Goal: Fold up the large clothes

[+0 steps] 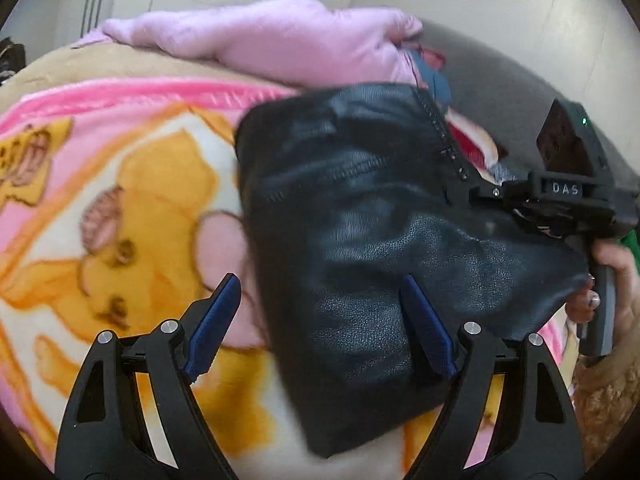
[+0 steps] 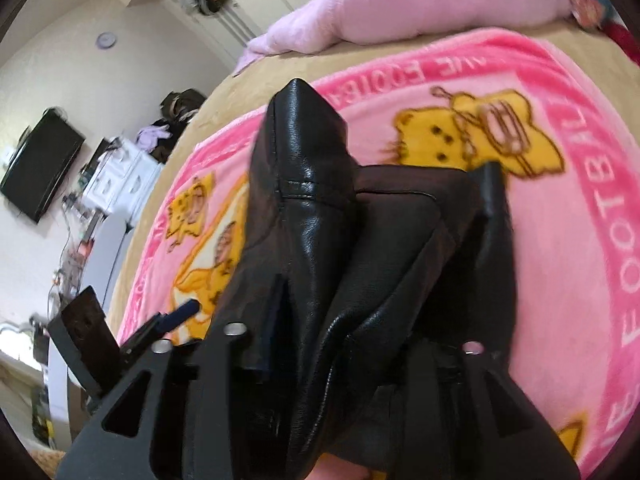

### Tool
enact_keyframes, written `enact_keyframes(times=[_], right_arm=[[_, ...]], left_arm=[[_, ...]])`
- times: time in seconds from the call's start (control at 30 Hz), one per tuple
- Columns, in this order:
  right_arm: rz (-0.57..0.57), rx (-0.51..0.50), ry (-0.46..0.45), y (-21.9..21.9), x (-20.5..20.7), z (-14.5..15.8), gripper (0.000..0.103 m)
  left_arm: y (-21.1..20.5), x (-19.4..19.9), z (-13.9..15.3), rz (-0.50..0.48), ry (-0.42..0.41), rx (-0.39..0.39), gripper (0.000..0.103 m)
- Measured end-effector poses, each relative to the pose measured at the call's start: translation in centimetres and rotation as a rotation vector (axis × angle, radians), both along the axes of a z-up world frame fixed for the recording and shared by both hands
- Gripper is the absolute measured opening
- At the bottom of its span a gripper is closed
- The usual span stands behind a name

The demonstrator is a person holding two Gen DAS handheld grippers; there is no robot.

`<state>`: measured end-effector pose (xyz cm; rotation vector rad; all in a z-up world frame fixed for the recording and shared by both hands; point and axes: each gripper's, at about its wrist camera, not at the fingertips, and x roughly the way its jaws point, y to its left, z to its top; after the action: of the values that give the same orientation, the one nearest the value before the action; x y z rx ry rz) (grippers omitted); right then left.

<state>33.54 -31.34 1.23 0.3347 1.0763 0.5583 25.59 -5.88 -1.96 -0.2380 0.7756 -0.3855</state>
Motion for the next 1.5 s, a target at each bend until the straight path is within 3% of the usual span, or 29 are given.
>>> enact_keyframes(times=[0.07,0.17,0.27,0.43,0.47,0.5,0.57,0.6,0.7,0.77,0.87,1.03,1.23,1.33,1.37,1.5], right_arm=[[-0.035,-0.033,0.039,-0.7,0.0,-1.0,0.056],[-0.063,-0.054,0.069,-1.6,-0.1,-1.5,0.060],[-0.115,-0.123,0.041,-1.5,-0.3,-0.7,0.072],[-0.160,-0.167,-0.018,0.4,1.2,0.7,0.082],[-0.170,-0.193,-0.006,1.1,1.8,0.6,0.079],[-0.162,-0.213,0.001,1.6,2.3,0.2,0.048],[-0.131,-0.248,-0.049,2.9,2.4,0.6,0.019],[-0.113,-0.232,-0.090,2.9,2.1,1.4,0.013],[-0.105,-0.146,-0.195,0.5,1.4,4.5,0.011],[-0.158,-0.101,-0.194,-2.8,1.4,5.0,0.011],[-0.195,-0.003,-0.134,-6.0,1.2,2.6,0.012],[-0.221,-0.011,-0.114,-6.9,0.3,-2.3,0.013],[-0.274,0.011,-0.103,-7.7,-0.2,-4.3,0.024],[-0.295,0.063,-0.101,-8.4,-1.7,-3.5,0.040],[-0.309,0.063,-0.108,-8.6,-2.5,-3.1,0.051],[-0.355,0.122,-0.127,-9.3,-6.3,-2.5,0.065]], left_arm=[[-0.8,0.0,-0.6,-0.018,0.004,0.012,0.073],[-1.0,0.0,-1.1,-0.016,0.011,0.005,0.073],[-1.6,-0.4,-1.0,-0.008,-0.003,0.034,0.073],[-1.9,-0.3,-0.8,-0.004,-0.006,0.051,0.073],[-1.9,-0.3,-0.8,-0.004,-0.005,0.052,0.073],[-1.9,-0.2,-0.8,-0.004,-0.004,0.053,0.073],[-1.9,-0.3,-0.5,-0.011,-0.001,0.051,0.073],[-1.7,-0.5,0.0,-0.015,-0.009,0.038,0.073],[-0.8,-0.7,1.4,-0.004,-0.051,0.001,0.075],[-0.5,-0.3,2.0,0.016,-0.058,0.000,0.075],[-1.4,1.0,1.2,0.012,-0.023,-0.005,0.075],[-3.4,1.8,-0.4,-0.036,0.021,-0.008,0.075],[-4.3,1.7,-0.9,-0.055,0.035,0.006,0.078],[-4.5,1.5,-0.8,-0.057,0.023,0.019,0.078],[-4.7,1.4,-0.8,-0.057,0.020,0.023,0.078],[-5.6,1.1,-0.5,-0.065,0.007,0.055,0.078]])
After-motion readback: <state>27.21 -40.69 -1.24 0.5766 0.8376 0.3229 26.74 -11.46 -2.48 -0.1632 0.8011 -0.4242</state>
